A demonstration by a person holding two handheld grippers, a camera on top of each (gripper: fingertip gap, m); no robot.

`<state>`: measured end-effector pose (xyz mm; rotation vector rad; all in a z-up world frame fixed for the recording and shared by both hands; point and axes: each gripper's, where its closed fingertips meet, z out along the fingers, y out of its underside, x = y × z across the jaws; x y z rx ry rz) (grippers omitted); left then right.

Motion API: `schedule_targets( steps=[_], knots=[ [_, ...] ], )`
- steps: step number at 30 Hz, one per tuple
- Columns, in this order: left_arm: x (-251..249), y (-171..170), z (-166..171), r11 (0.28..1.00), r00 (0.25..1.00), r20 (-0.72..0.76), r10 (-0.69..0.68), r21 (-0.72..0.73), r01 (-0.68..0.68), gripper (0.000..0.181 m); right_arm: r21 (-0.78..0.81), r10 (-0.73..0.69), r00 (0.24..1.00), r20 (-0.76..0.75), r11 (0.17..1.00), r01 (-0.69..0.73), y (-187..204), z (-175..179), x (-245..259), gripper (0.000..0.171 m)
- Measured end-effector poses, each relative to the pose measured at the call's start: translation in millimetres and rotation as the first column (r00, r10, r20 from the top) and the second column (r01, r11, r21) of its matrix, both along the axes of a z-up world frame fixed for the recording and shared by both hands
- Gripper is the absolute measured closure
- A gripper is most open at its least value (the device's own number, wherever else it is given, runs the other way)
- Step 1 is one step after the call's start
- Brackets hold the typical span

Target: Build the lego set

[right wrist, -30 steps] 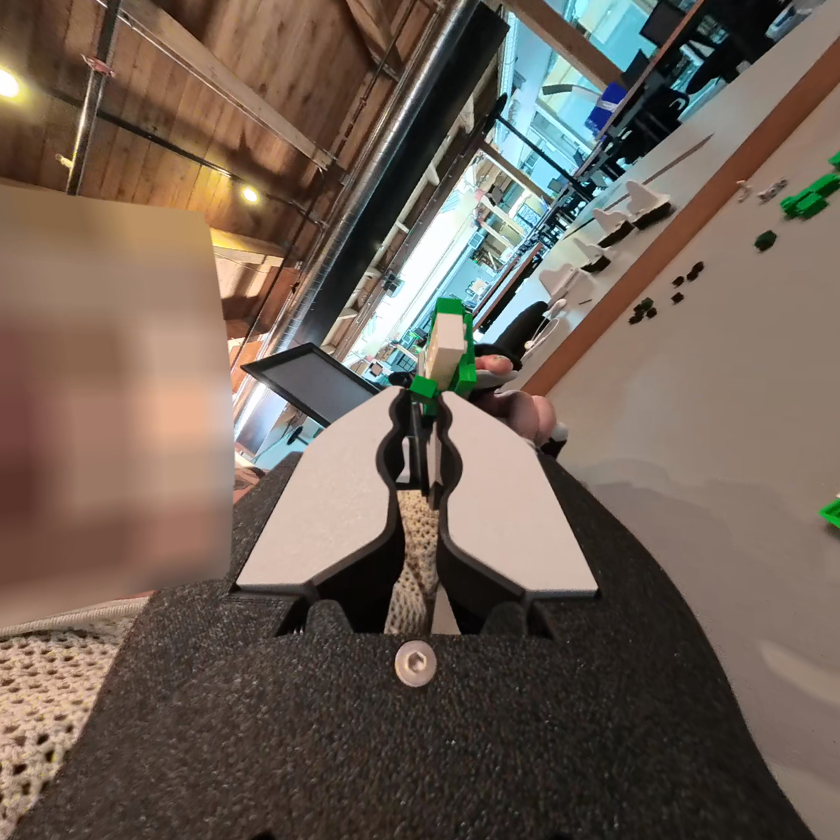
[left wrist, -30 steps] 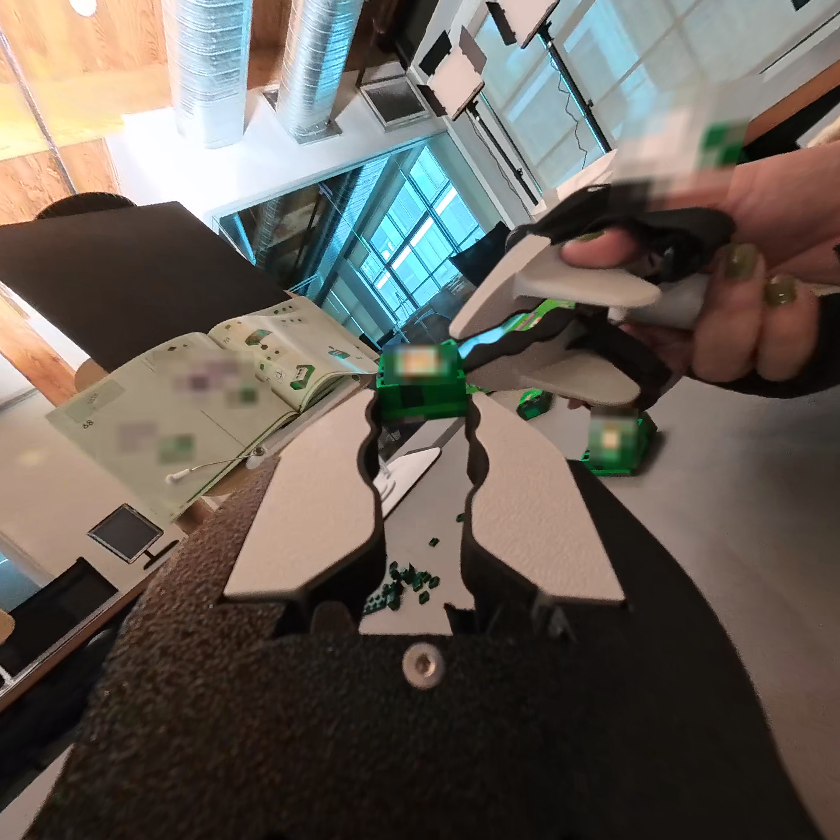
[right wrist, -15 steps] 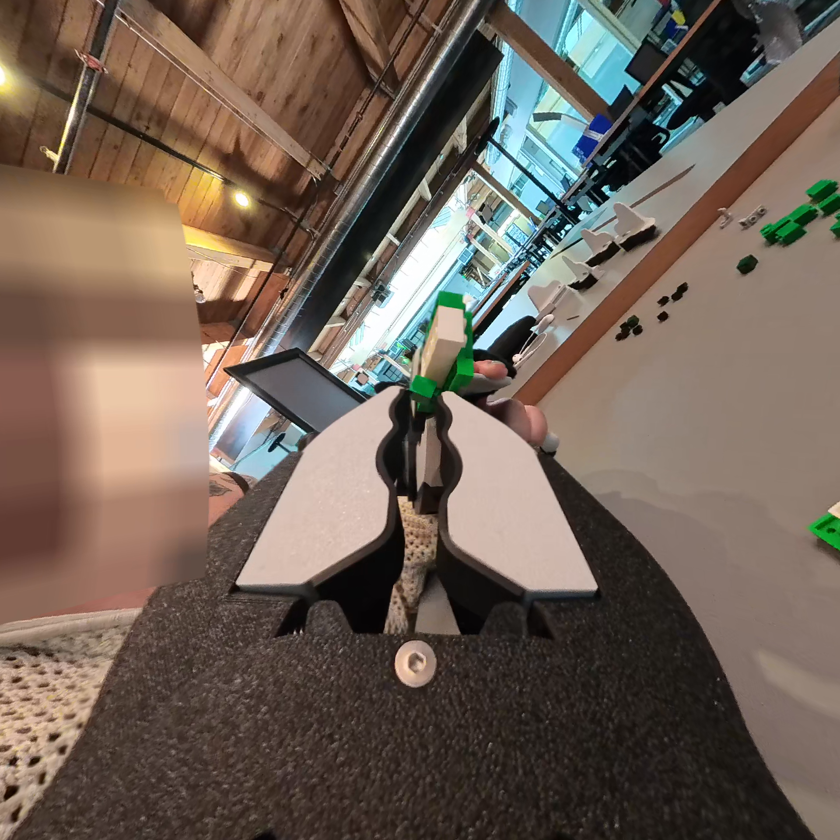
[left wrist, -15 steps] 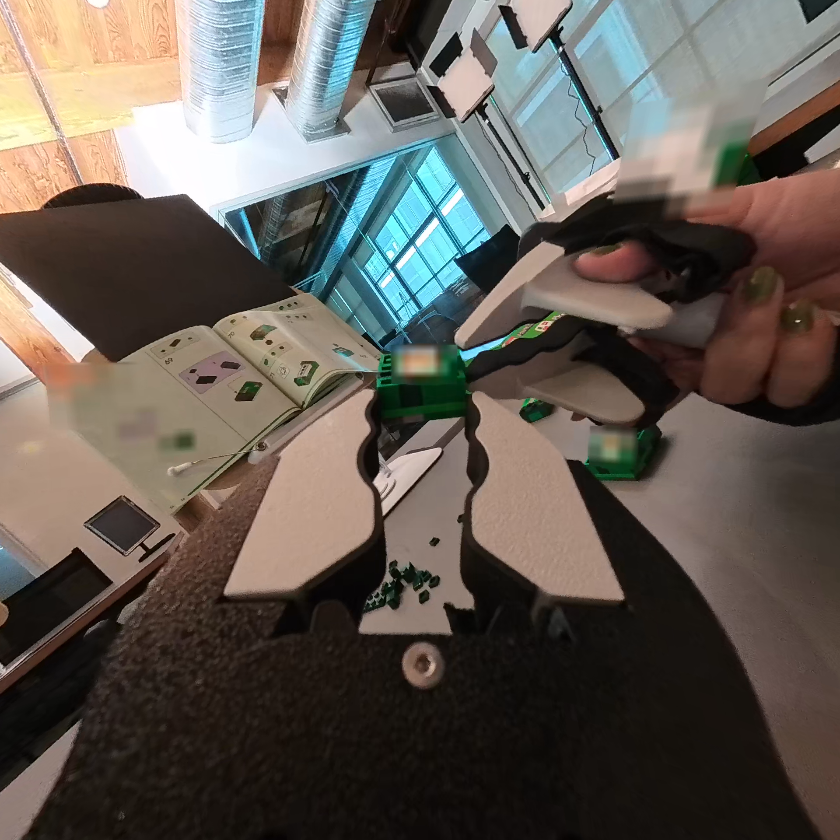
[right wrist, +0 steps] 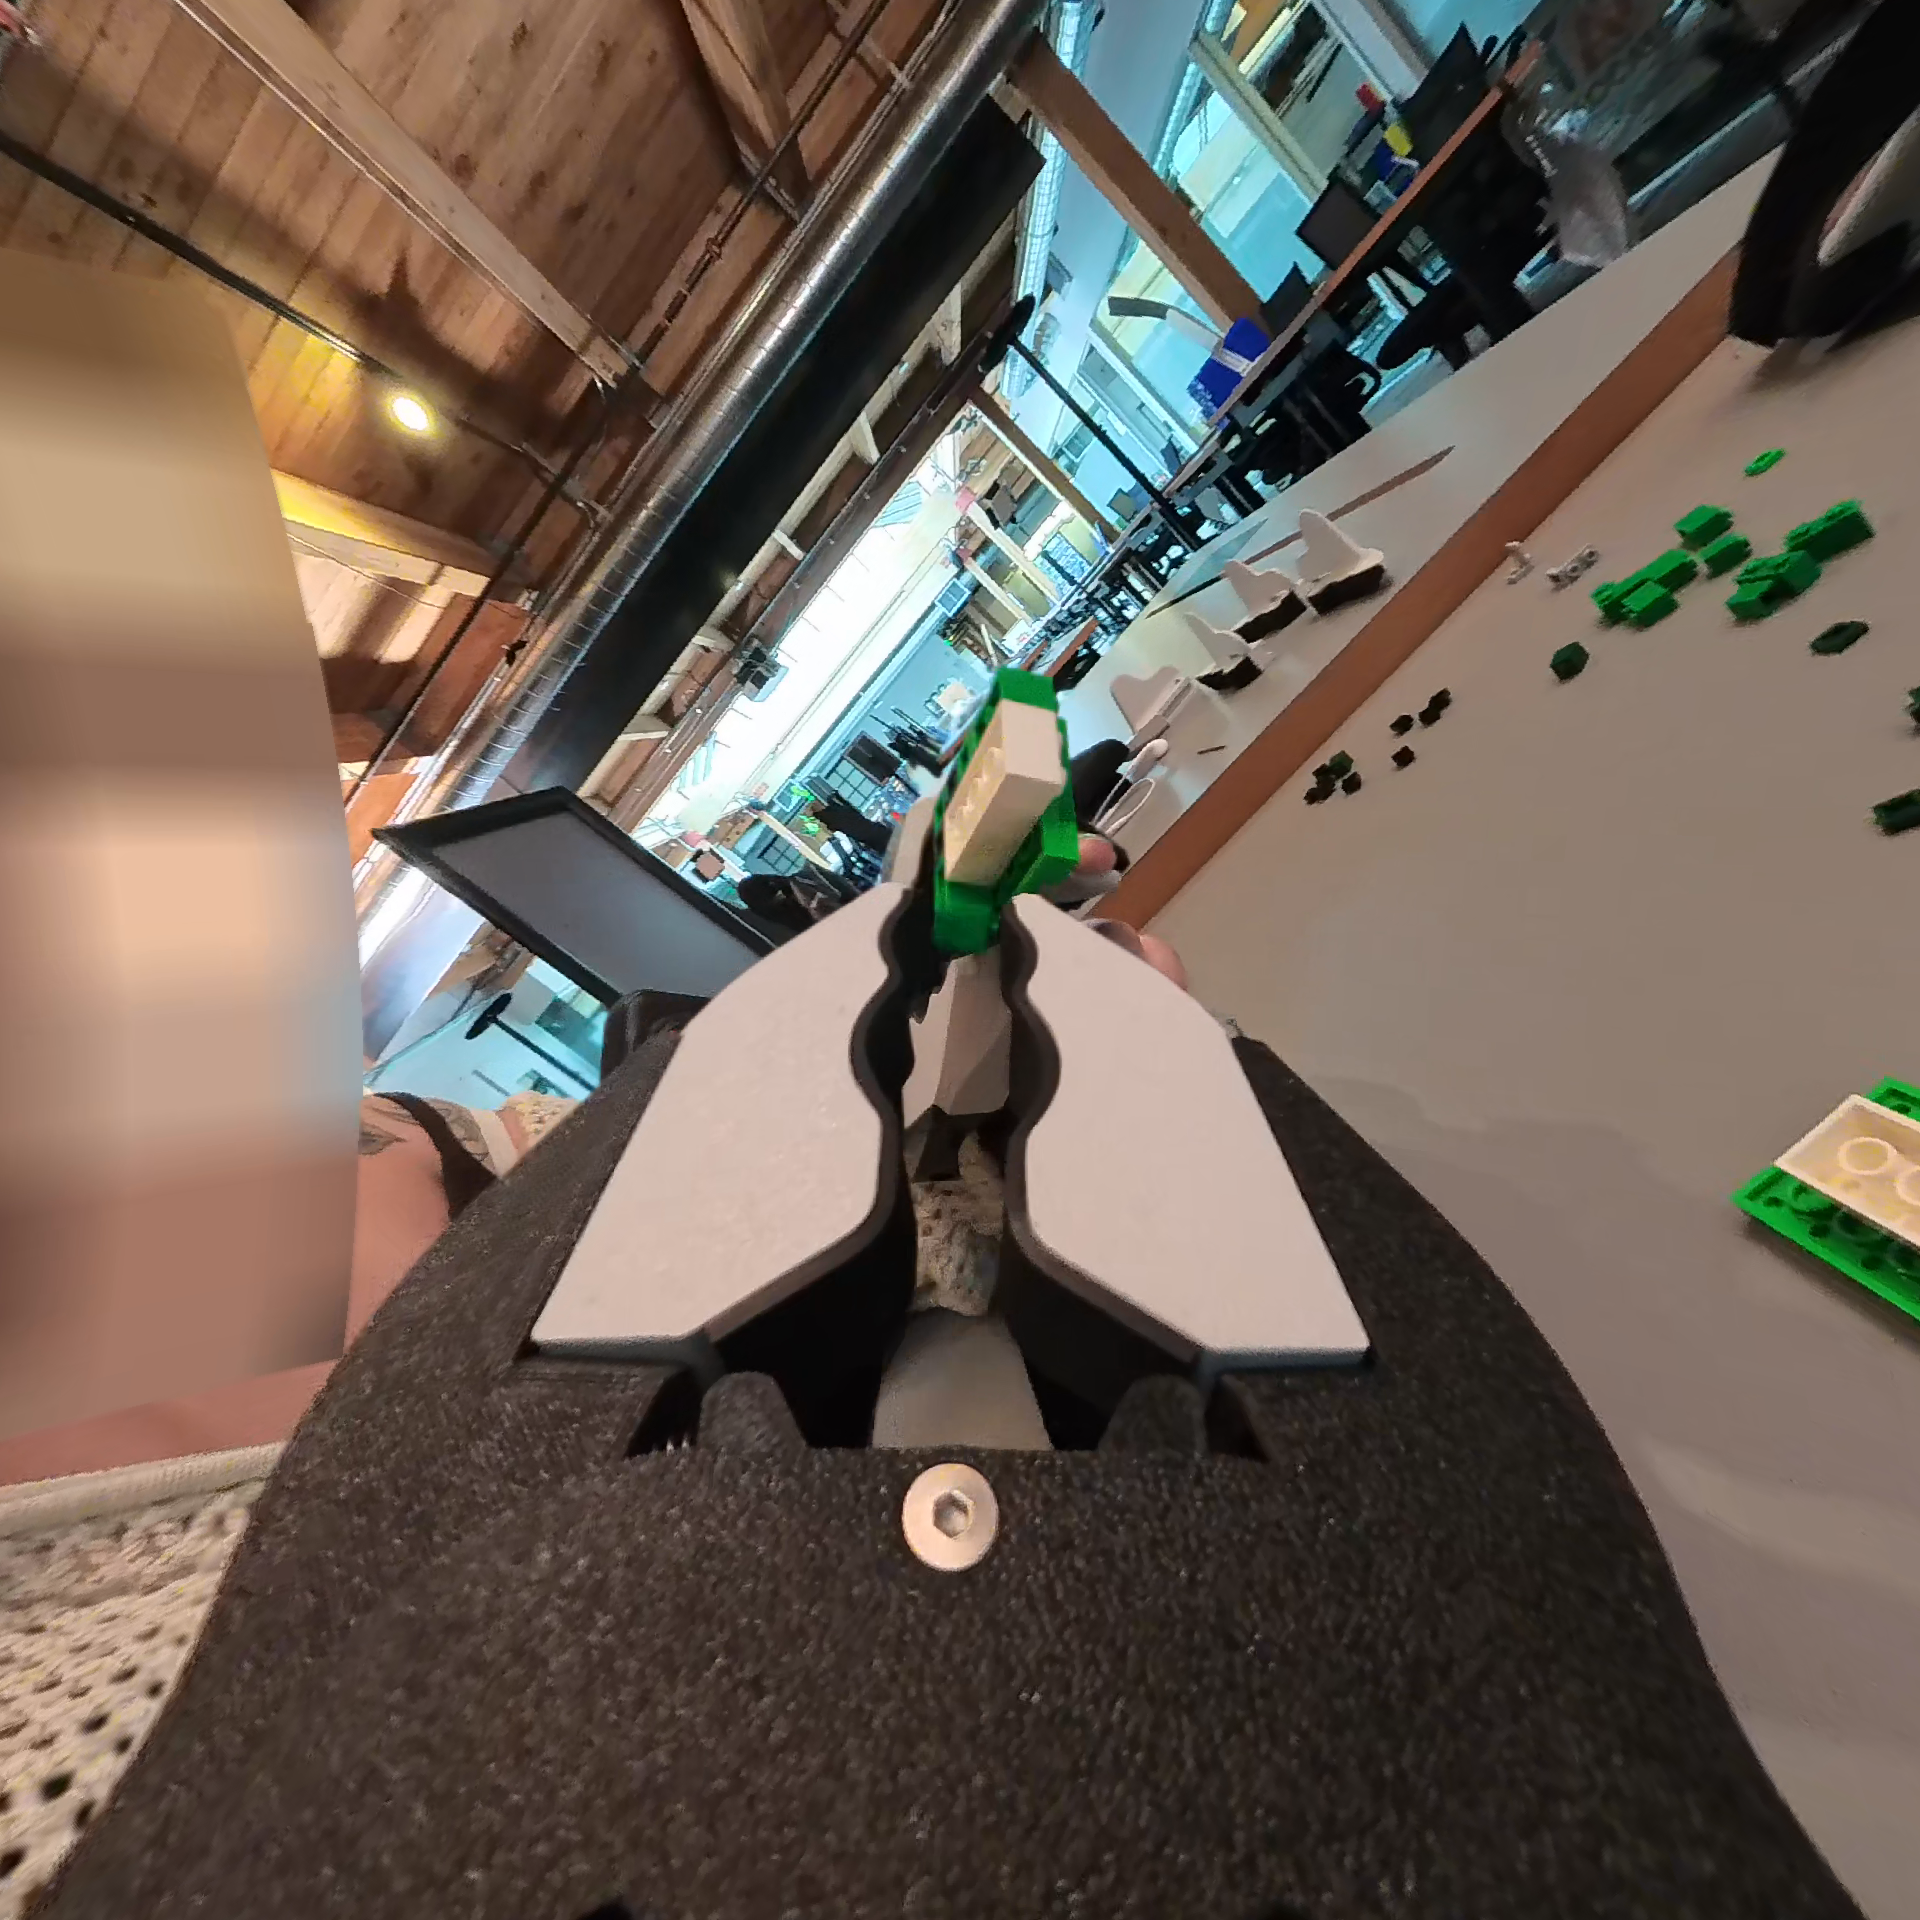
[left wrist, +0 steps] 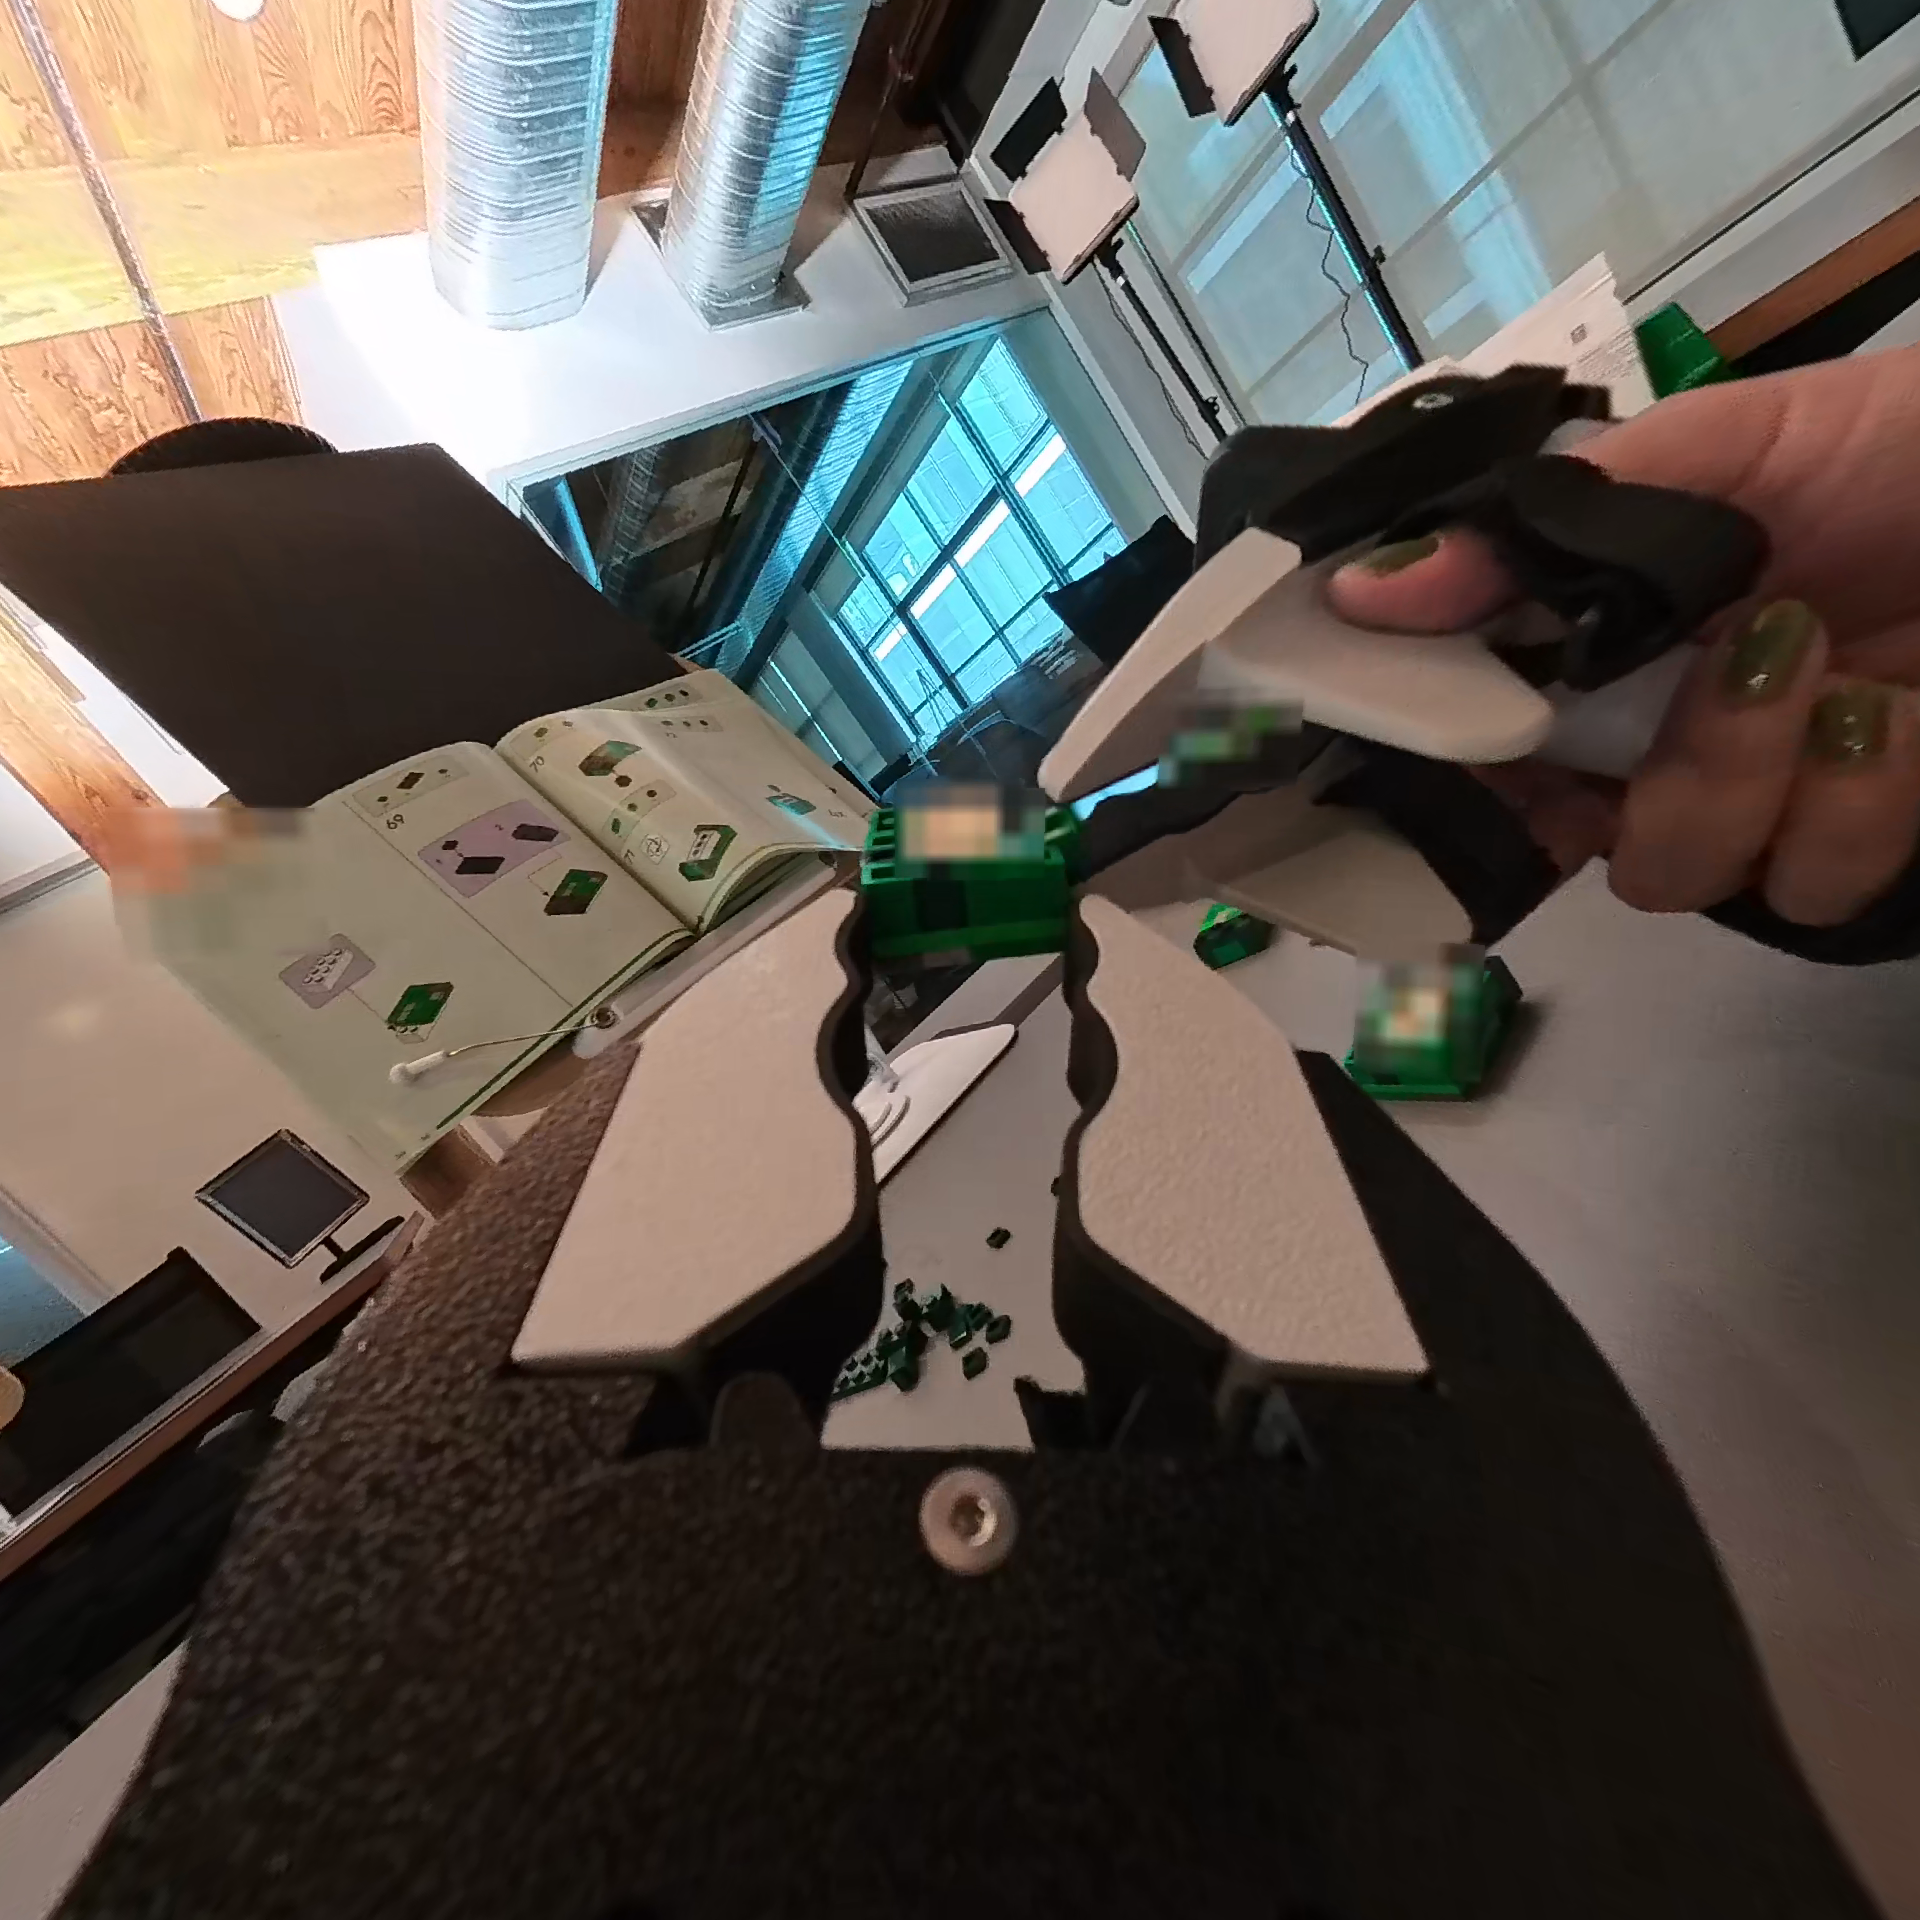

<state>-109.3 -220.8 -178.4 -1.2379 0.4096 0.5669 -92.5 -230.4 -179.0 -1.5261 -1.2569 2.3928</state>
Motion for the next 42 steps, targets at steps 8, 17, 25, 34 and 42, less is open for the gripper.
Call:
schedule_targets(
  steps=[8,17,25,34,42],
  knots=[
    [-6,2,-5,1.000,1.000,0.017,0.010,-0.028,-0.010,0.146,0.126,-0.041,0.999,-0.002,0.991,0.041,6,-6,0,0.154],
    [-24,12,-24,0.990,0.988,0.152,0.000,-0.138,0.021,0.146,0.568,-0.251,0.953,-0.170,0.765,0.303,65,-22,30,0.156],
    [-19,17,-35,0.978,0.985,0.167,-0.031,-0.199,0.064,0.146,0.762,-0.233,0.964,-0.129,0.598,0.247,75,-55,75,0.154],
    [-6,23,-51,0.947,0.984,0.162,-0.073,-0.298,0.120,0.146,0.716,-0.162,0.791,0.591,0.557,-0.421,38,-105,125,0.157],
    [-3,25,-60,0.926,0.979,0.184,-0.092,-0.346,0.152,0.146,0.791,0.024,0.798,0.602,0.117,-0.601,33,-122,130,0.150]
  ],
)
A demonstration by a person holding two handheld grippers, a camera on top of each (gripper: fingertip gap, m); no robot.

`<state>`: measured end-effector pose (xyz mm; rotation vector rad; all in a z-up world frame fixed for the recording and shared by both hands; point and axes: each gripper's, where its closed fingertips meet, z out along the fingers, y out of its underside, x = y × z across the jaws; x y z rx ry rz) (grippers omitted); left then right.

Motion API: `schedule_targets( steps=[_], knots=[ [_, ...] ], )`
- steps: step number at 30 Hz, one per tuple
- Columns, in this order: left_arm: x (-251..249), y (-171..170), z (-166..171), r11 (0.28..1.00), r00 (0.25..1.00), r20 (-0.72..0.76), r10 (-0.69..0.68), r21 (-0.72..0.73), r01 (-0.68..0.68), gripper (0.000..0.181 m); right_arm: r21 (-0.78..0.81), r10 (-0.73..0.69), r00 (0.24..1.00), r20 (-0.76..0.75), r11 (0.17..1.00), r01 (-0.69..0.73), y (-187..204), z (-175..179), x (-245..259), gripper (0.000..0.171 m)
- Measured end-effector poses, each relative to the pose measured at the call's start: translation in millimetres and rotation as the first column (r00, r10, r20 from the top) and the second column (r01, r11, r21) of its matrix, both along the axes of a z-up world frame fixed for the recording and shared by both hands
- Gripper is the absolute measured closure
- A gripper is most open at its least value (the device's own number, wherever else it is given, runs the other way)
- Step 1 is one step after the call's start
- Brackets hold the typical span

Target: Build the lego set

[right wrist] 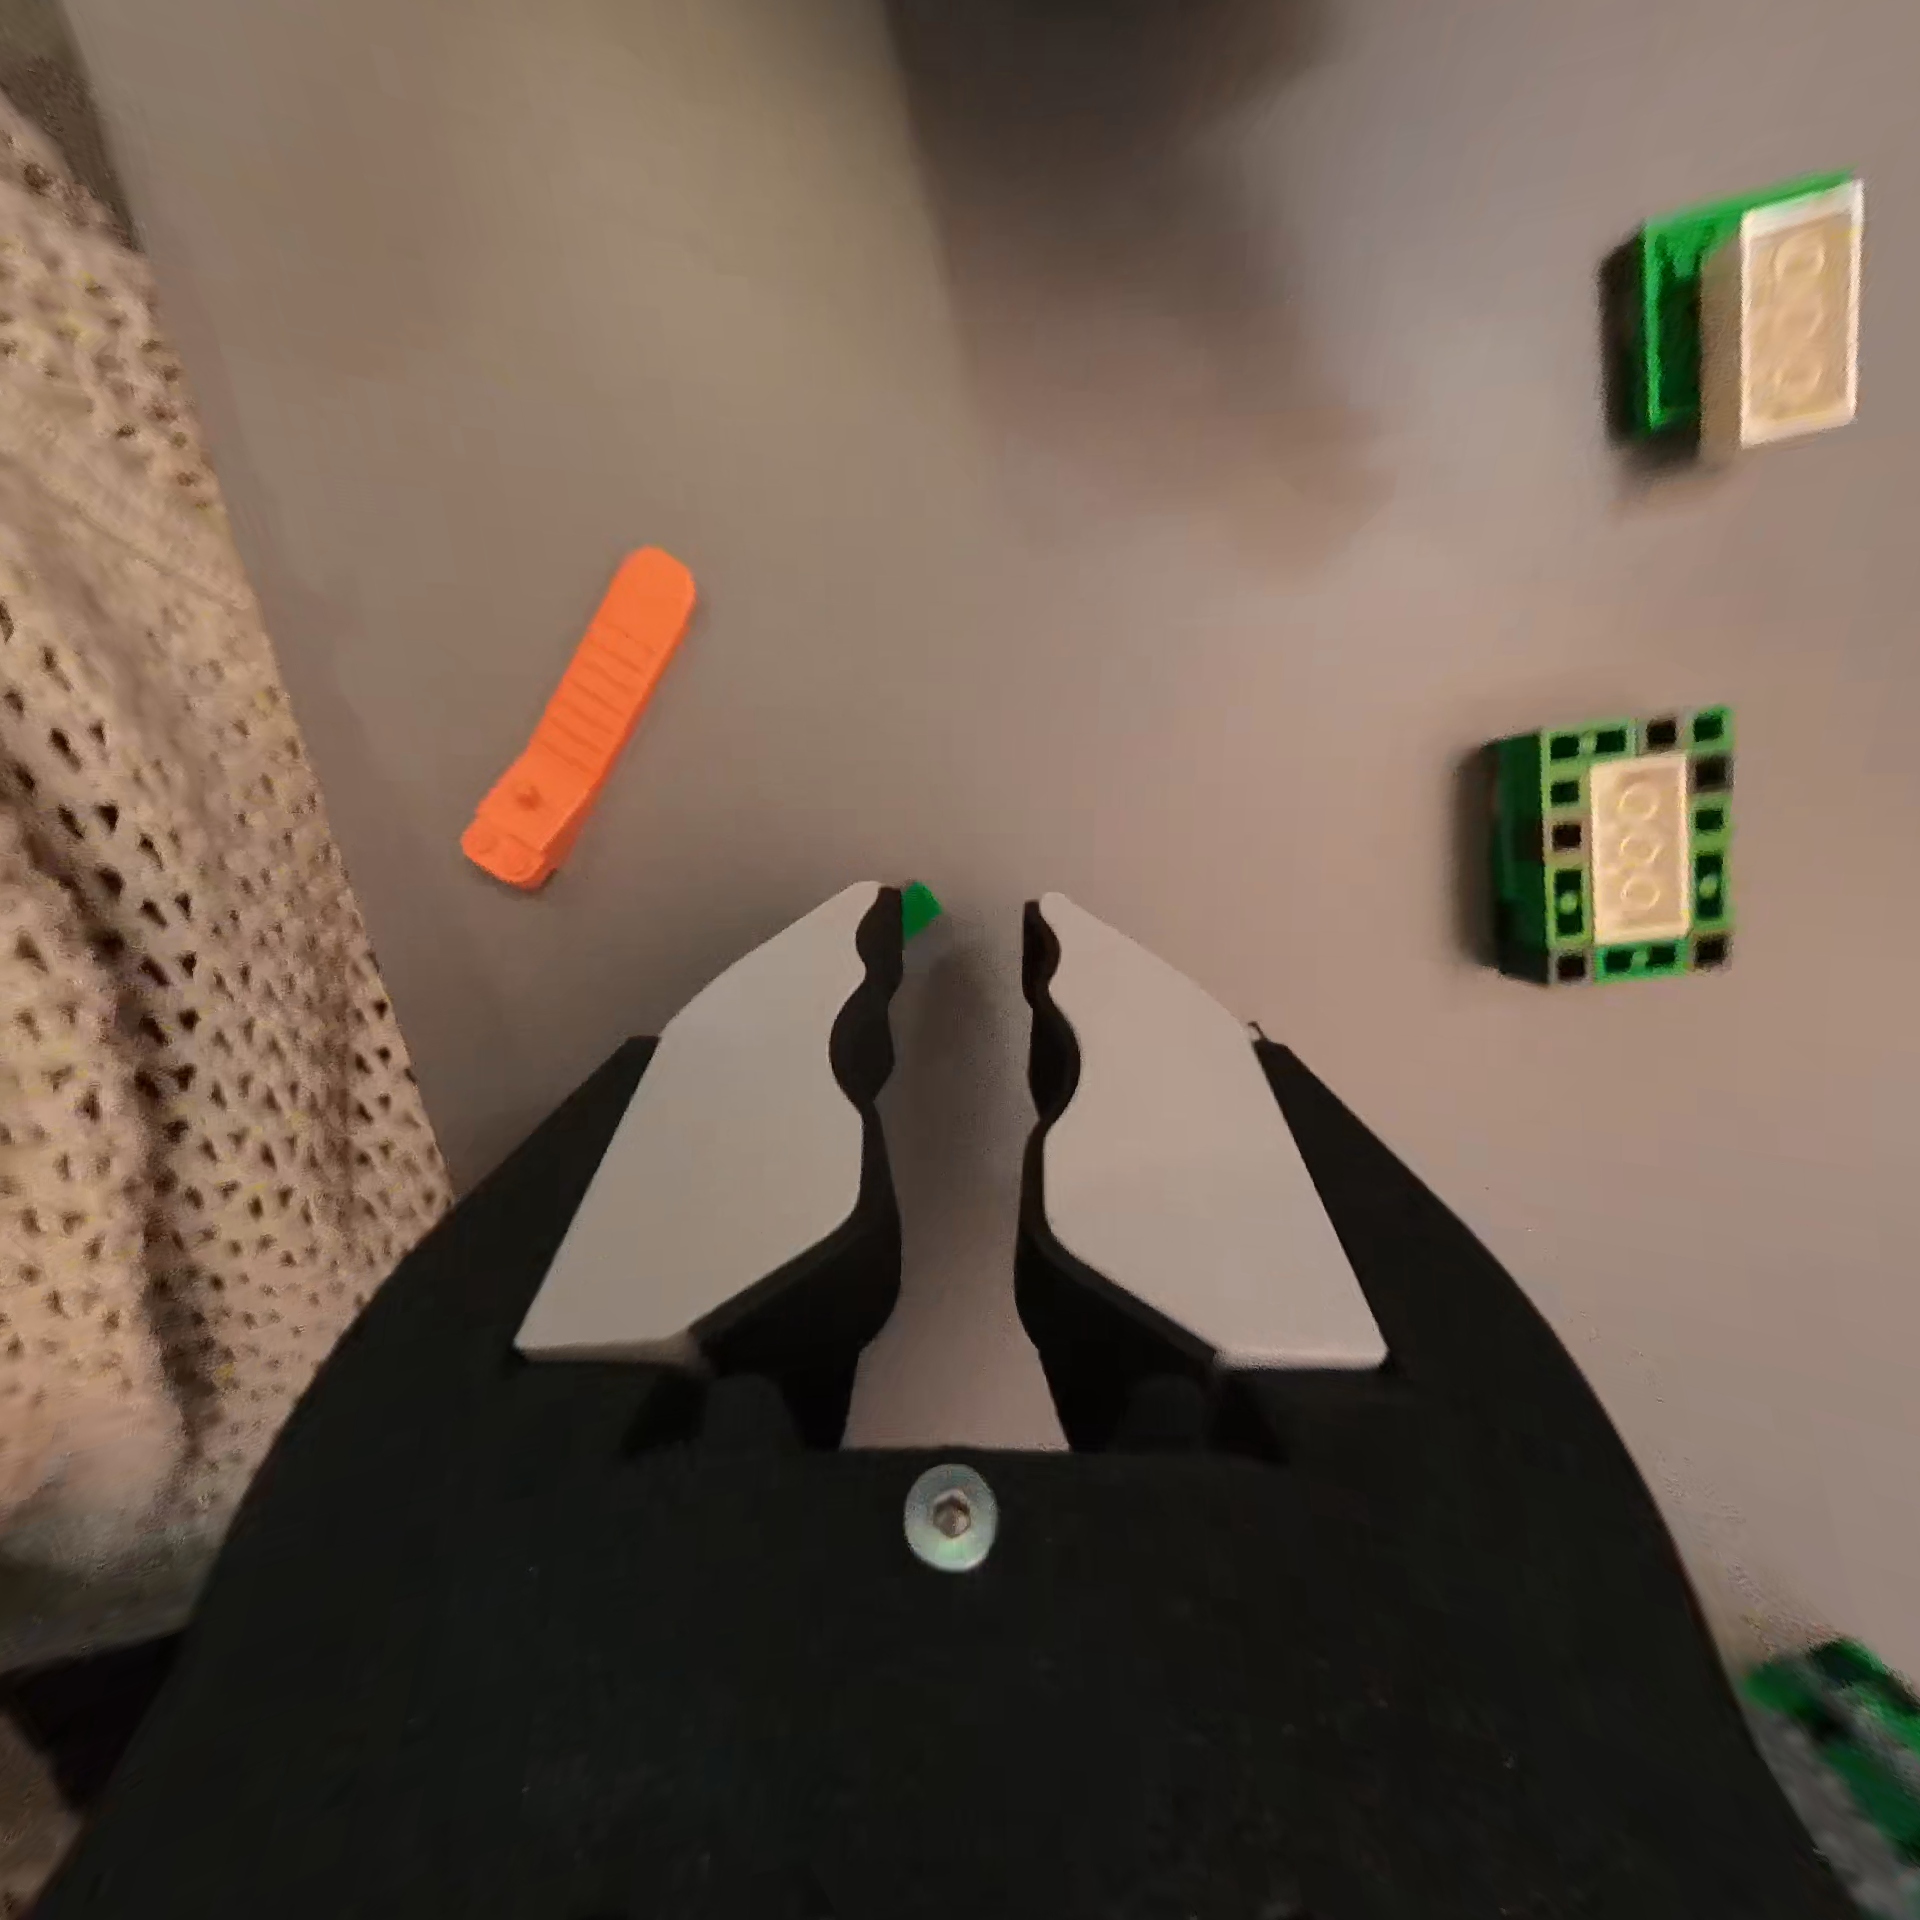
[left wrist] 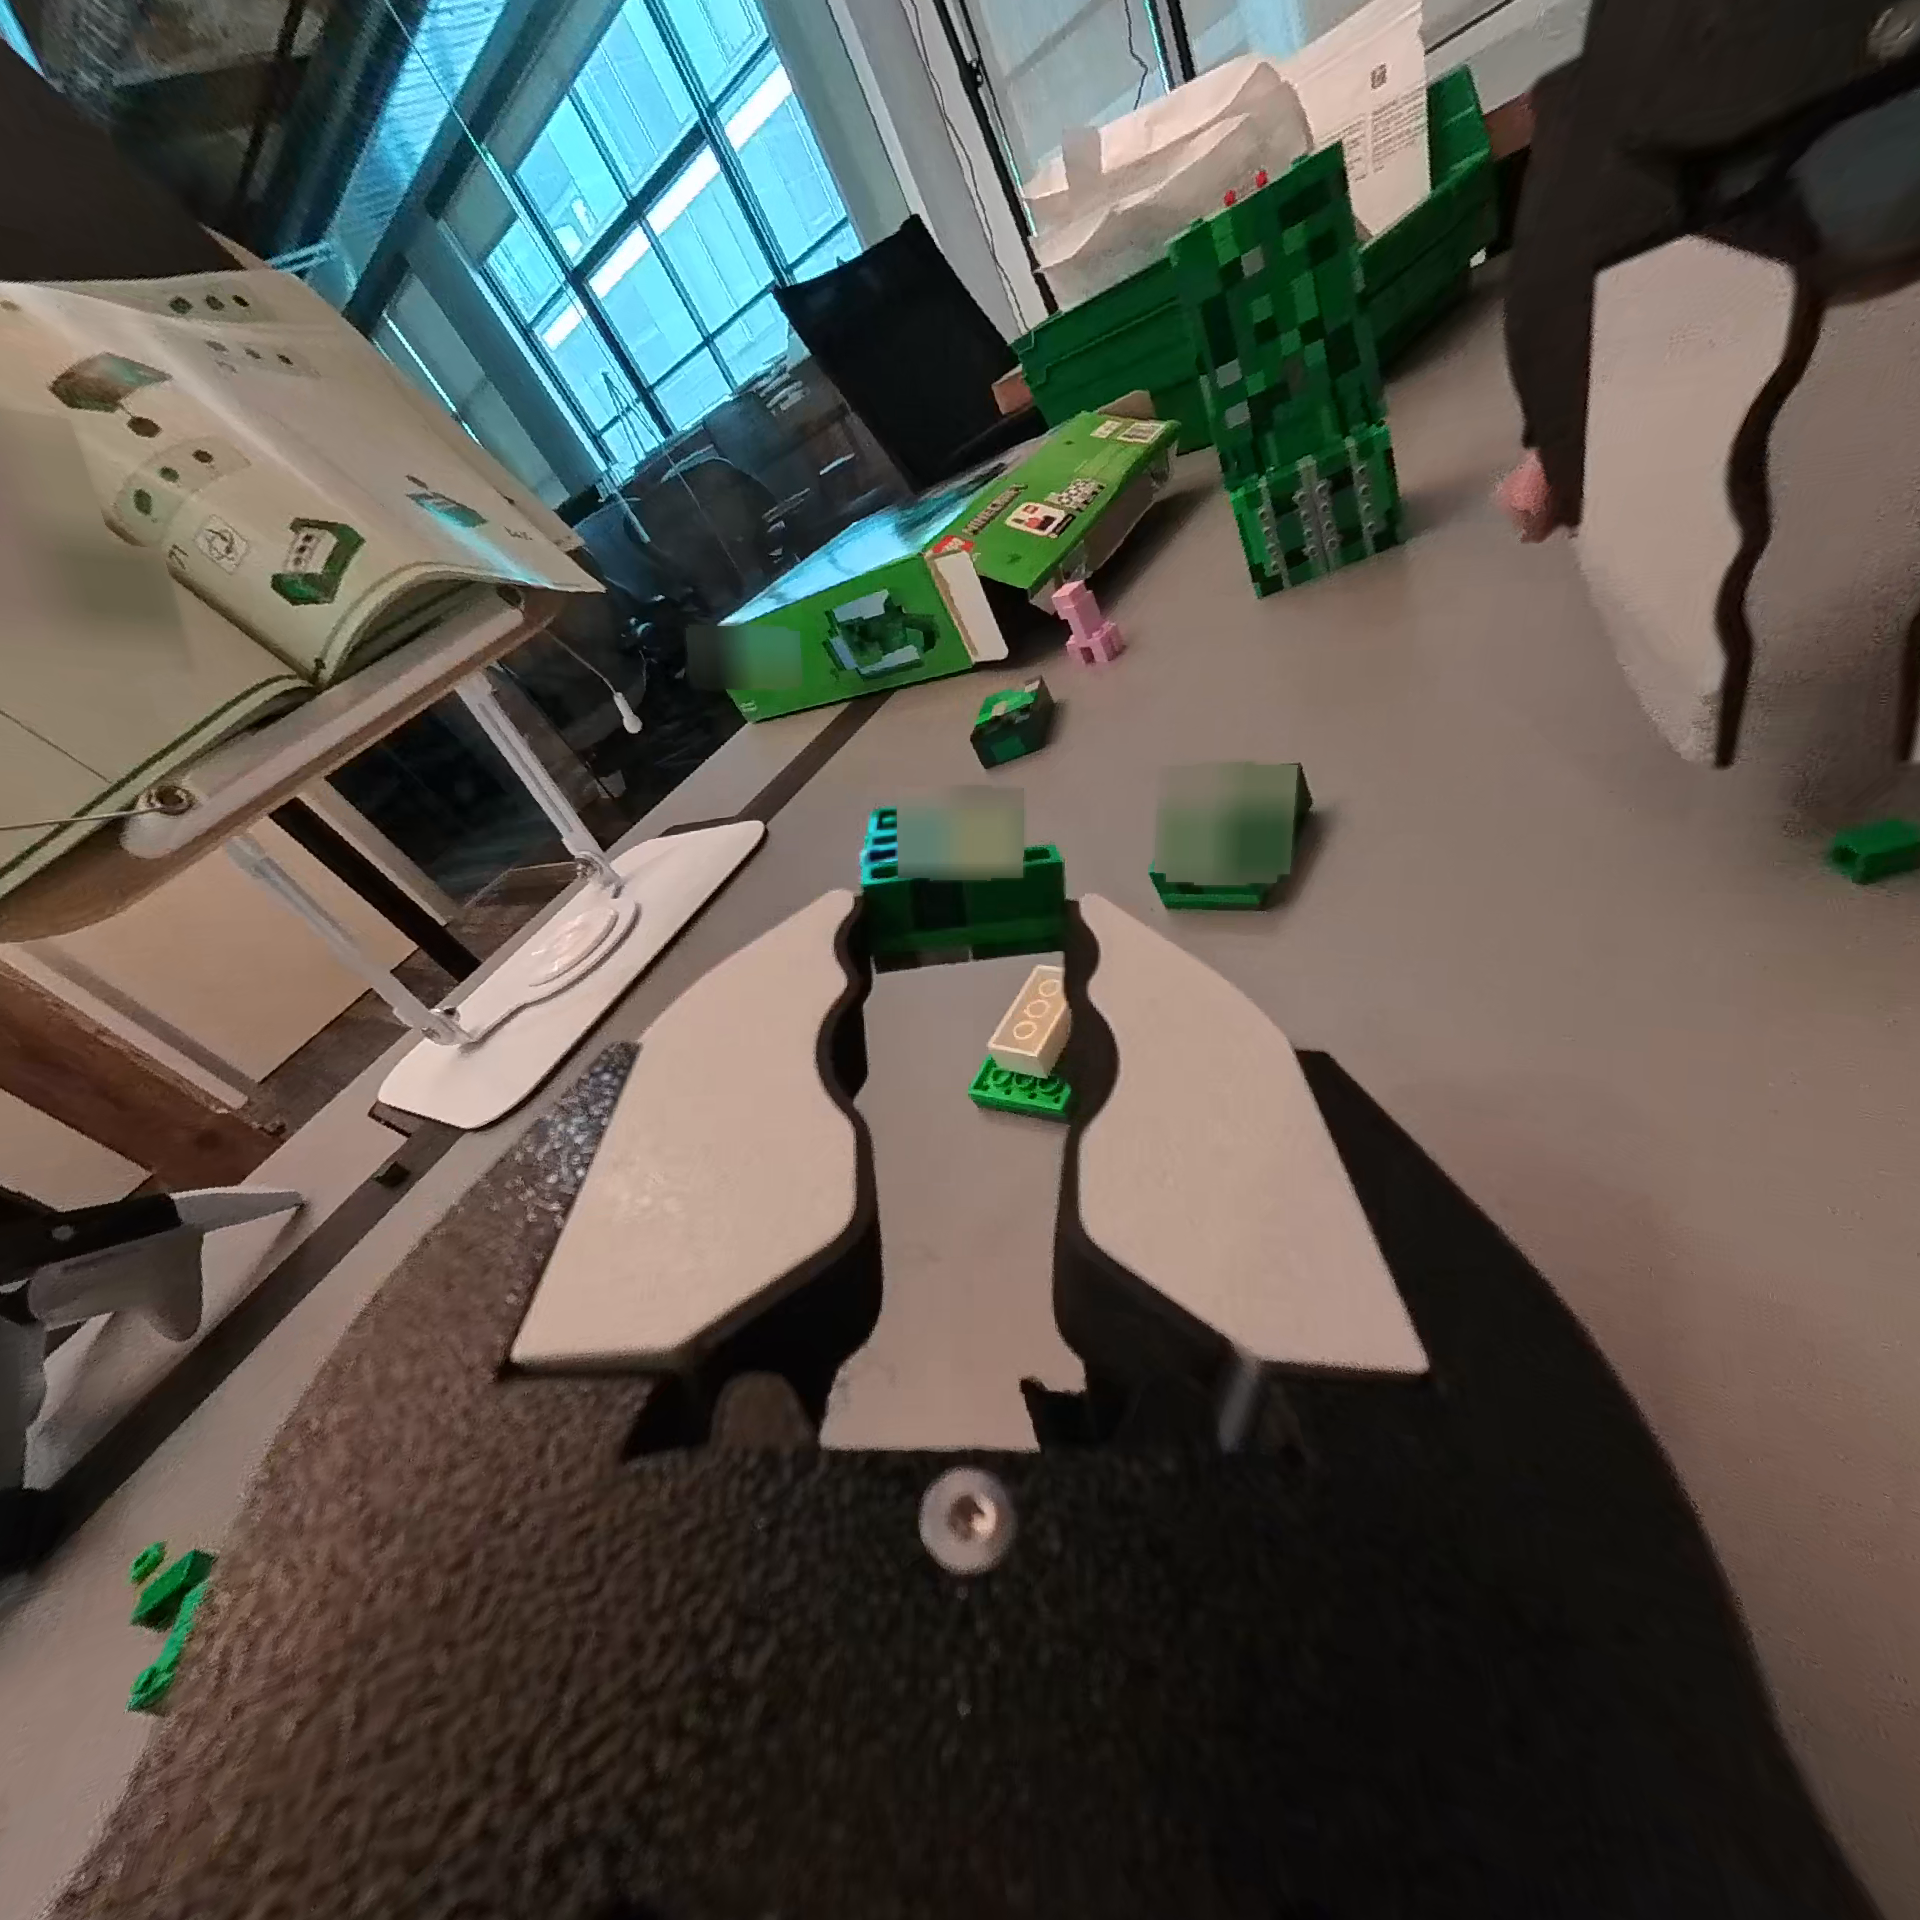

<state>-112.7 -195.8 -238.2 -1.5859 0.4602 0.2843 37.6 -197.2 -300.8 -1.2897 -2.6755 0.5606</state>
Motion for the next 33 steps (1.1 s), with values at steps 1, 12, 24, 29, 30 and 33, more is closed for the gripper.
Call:
schedule_targets(
  steps=[1,12,24,29,30,33],
  knots=[
    [1,0,-1,1.000,1.000,-0.001,-0.003,-0.006,0.003,0.146,0.003,-0.066,0.998,0.011,0.998,0.066,3,-2,0,0.151],
    [9,2,-8,0.998,0.999,-0.005,-0.038,-0.042,0.038,0.146,0.042,-0.330,0.944,0.021,0.944,0.329,-6,-17,9,0.155],
    [16,3,-12,0.995,0.998,0.003,-0.069,-0.072,0.069,0.146,-0.010,-0.318,0.946,0.070,0.948,0.319,-7,-13,-5,0.162],
    [36,-2,-6,0.967,0.957,0.188,-0.223,-0.084,0.241,0.146,-0.428,-0.196,0.865,-0.462,0.903,-0.025,-21,81,-47,0.163],
    [44,-5,-3,0.949,0.928,0.253,-0.275,-0.081,0.304,0.146,-0.449,-0.202,0.806,-0.557,0.890,-0.087,-19,97,-51,0.163],
    [60,-10,8,0.908,0.833,0.413,-0.369,-0.030,0.417,0.146,-0.482,-0.212,0.748,-0.629,0.861,-0.162,-16,118,-59,0.163]
  ],
)
